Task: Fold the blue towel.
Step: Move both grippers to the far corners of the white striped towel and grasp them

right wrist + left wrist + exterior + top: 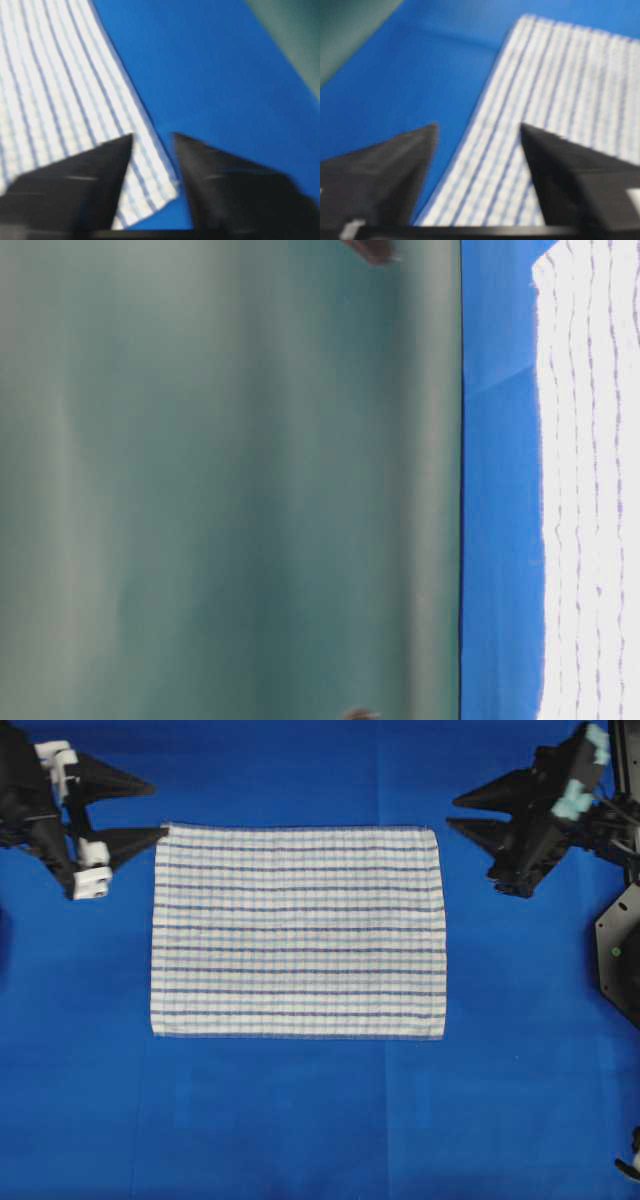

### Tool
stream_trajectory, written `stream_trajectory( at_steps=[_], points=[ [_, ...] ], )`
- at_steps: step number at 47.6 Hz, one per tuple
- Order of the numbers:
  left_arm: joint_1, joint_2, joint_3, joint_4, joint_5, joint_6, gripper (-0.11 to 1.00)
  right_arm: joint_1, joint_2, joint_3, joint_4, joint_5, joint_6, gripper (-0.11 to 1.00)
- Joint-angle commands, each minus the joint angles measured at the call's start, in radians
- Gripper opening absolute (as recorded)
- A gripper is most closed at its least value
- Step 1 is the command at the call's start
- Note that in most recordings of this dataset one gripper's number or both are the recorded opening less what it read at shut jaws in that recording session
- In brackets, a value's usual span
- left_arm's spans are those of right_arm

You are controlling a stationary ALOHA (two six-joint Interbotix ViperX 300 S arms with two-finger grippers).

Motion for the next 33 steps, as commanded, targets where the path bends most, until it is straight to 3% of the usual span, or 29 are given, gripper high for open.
stream_trajectory(
  at_steps=[1,3,5,33],
  points=[
    [0.023,0.058,-0.023,-0.002,-0.031,0.0,0.78,-0.018,0.058,-0.029,0.008,-0.032,0.0,0.65],
    [0.037,0.098,-0.023,-0.002,-0.049,0.0,0.83,-0.026,0.089,-0.032,0.012,-0.048,0.0,0.71],
    [0.049,0.129,-0.021,-0.002,-0.064,0.0,0.82,-0.029,0.117,-0.034,0.014,-0.066,0.0,0.74],
    [0.124,0.532,-0.026,-0.002,-0.273,0.0,0.77,-0.037,0.431,-0.041,0.058,-0.238,-0.002,0.71]
  ],
)
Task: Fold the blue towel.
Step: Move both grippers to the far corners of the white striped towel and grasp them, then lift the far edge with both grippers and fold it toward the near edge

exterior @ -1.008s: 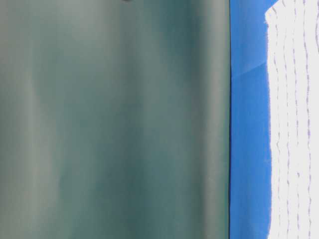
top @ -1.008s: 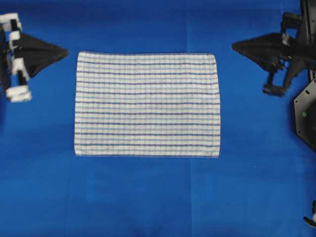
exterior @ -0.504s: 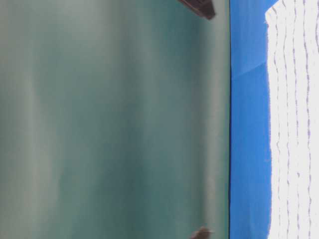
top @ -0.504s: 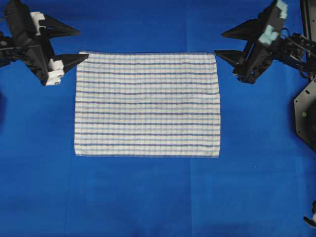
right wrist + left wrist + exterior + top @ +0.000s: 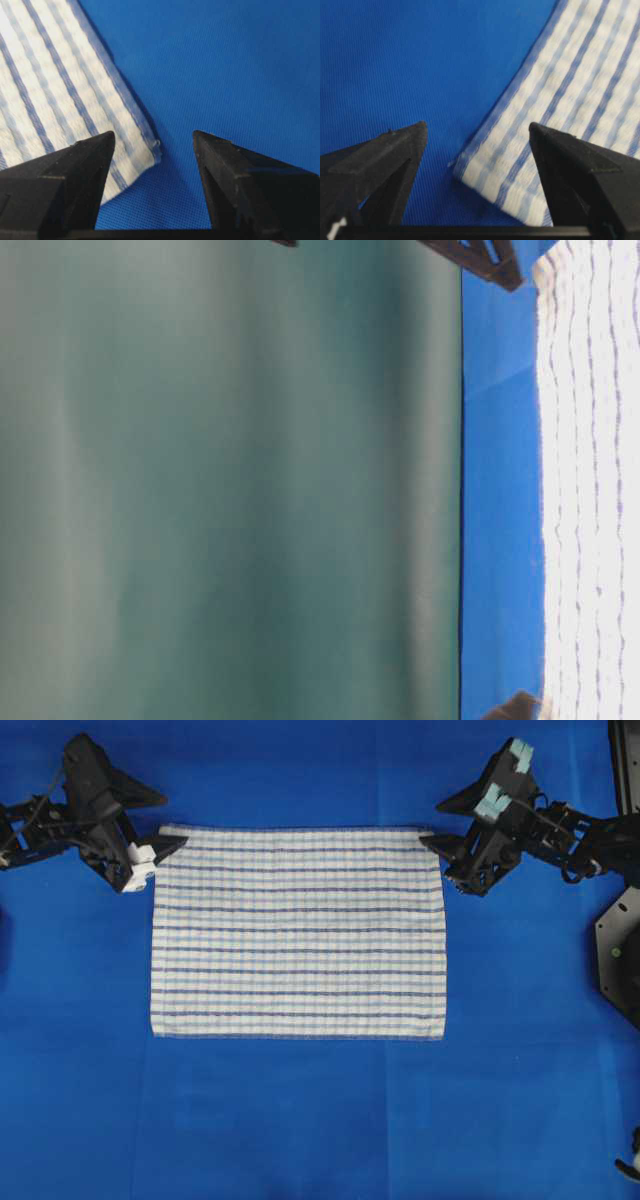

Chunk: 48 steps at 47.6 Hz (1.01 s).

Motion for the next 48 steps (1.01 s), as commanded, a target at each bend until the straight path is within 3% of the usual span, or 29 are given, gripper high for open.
stream_trajectory(
  at_steps=[1,7,12,19,23,26,48],
  points=[
    [0.005,0.025,-0.012,-0.003,-0.017,0.0,0.77,-0.002,0.018,-0.015,0.006,-0.023,-0.002,0.71],
    [0.005,0.051,-0.012,-0.003,-0.014,-0.008,0.72,-0.002,0.049,-0.015,0.018,-0.043,-0.002,0.7],
    [-0.006,0.057,-0.012,-0.002,-0.008,-0.008,0.56,0.0,0.06,-0.014,0.02,-0.041,-0.002,0.62],
    [-0.021,0.058,-0.012,-0.002,-0.008,-0.008,0.17,0.009,0.061,-0.009,0.018,-0.041,-0.002,0.29],
    [-0.026,0.058,-0.014,-0.002,-0.008,-0.008,0.03,0.017,0.061,-0.009,0.018,-0.041,-0.002,0.12],
    [-0.029,0.058,-0.012,-0.002,-0.008,-0.008,0.03,0.021,0.061,-0.011,0.02,-0.041,-0.002,0.07],
    [-0.029,-0.044,-0.021,-0.002,0.035,0.005,0.03,0.025,-0.034,-0.008,0.018,0.011,-0.002,0.07]
  ],
)
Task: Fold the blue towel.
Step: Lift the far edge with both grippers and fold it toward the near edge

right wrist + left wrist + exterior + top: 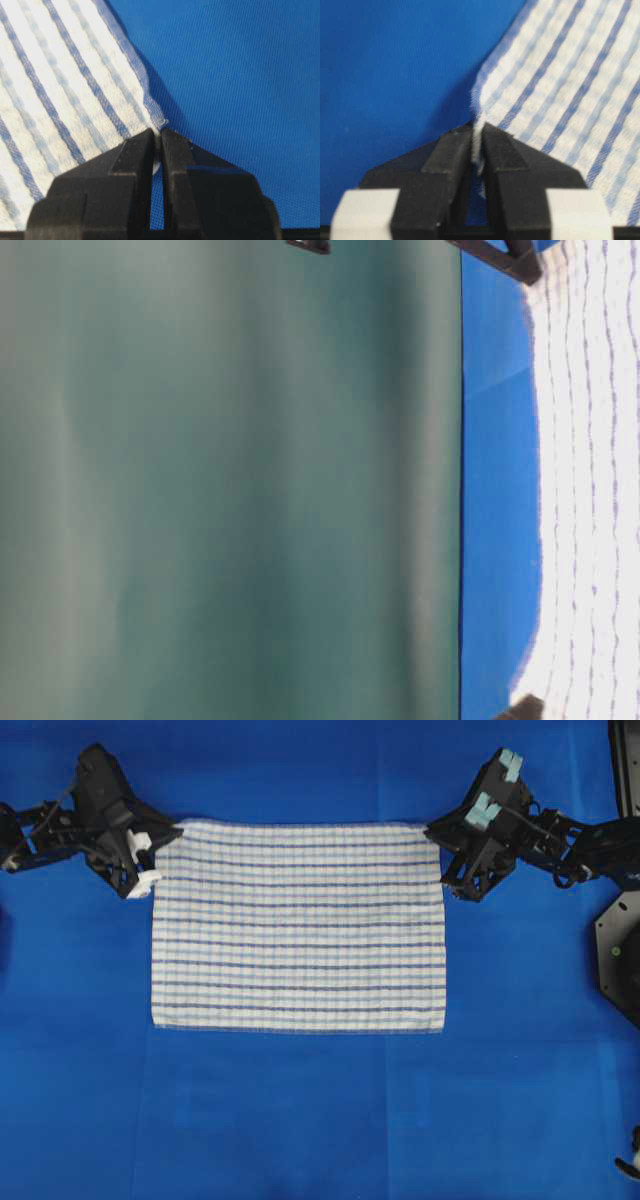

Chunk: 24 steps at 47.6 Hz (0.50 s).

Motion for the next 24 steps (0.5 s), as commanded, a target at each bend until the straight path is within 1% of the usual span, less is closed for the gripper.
stream_trajectory(
  at_steps=[1,7,17,24],
  points=[
    [-0.003,-0.057,-0.006,-0.002,0.02,0.003,0.03,0.003,-0.061,-0.006,0.002,0.023,0.0,0.07],
    [-0.023,-0.086,-0.008,-0.003,0.048,0.002,0.03,0.009,-0.106,-0.005,0.003,0.064,0.0,0.06],
    [-0.052,-0.097,-0.003,-0.003,0.049,-0.005,0.03,0.02,-0.135,0.0,0.003,0.08,0.0,0.07],
    [-0.086,-0.133,0.012,-0.002,0.052,-0.008,0.03,0.051,-0.166,0.021,0.009,0.095,0.003,0.06]
  ],
)
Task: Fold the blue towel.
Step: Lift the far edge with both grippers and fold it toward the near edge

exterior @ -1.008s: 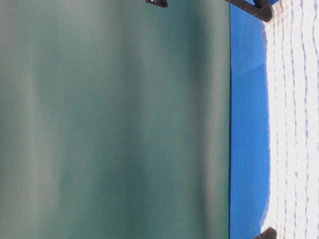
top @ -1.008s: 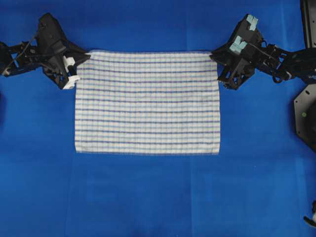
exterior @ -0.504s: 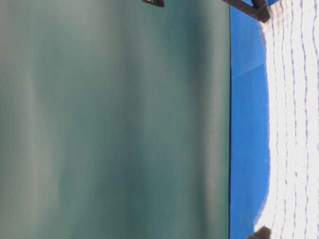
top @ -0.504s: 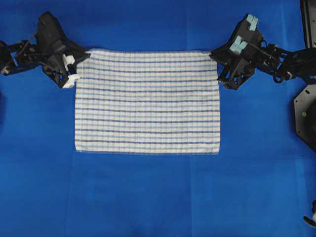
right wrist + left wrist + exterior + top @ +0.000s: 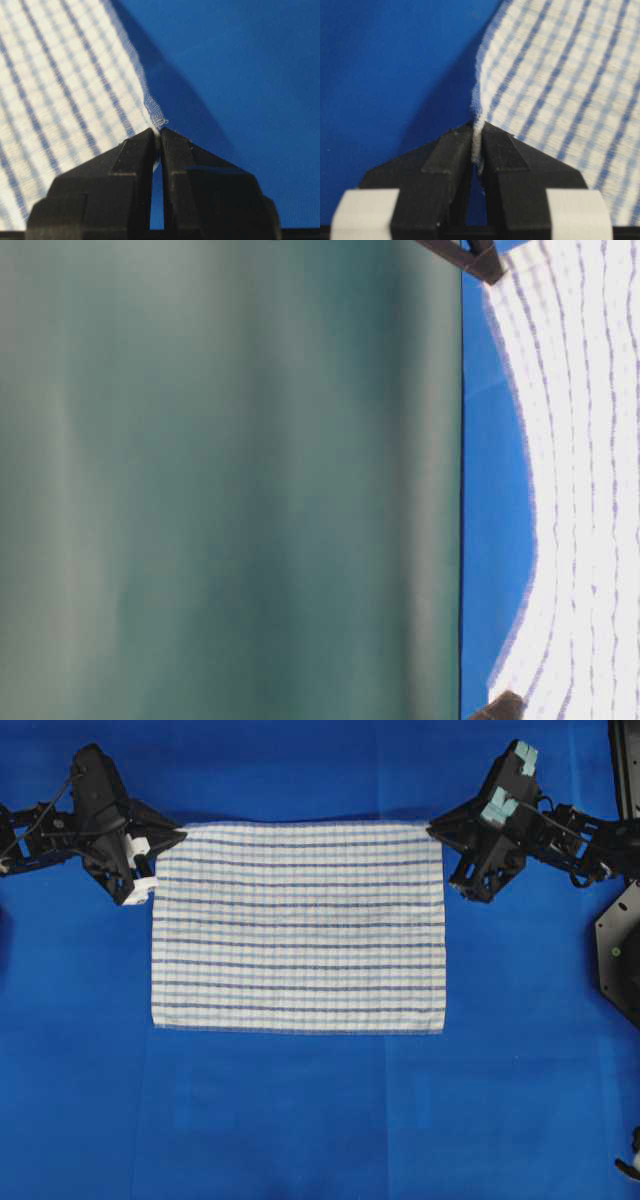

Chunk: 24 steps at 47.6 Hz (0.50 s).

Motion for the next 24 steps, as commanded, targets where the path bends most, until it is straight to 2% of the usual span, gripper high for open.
stream_trajectory(
  at_steps=[1,12,24],
  points=[
    [-0.029,-0.048,0.006,-0.002,-0.003,-0.003,0.03,0.023,-0.043,0.009,0.011,0.009,0.002,0.07],
    [-0.135,-0.17,0.049,-0.002,-0.003,-0.005,0.03,0.112,-0.175,0.064,0.08,0.04,0.002,0.07],
    [-0.259,-0.261,0.086,-0.003,-0.003,-0.014,0.03,0.258,-0.311,0.104,0.161,0.067,0.002,0.07]
  ],
)
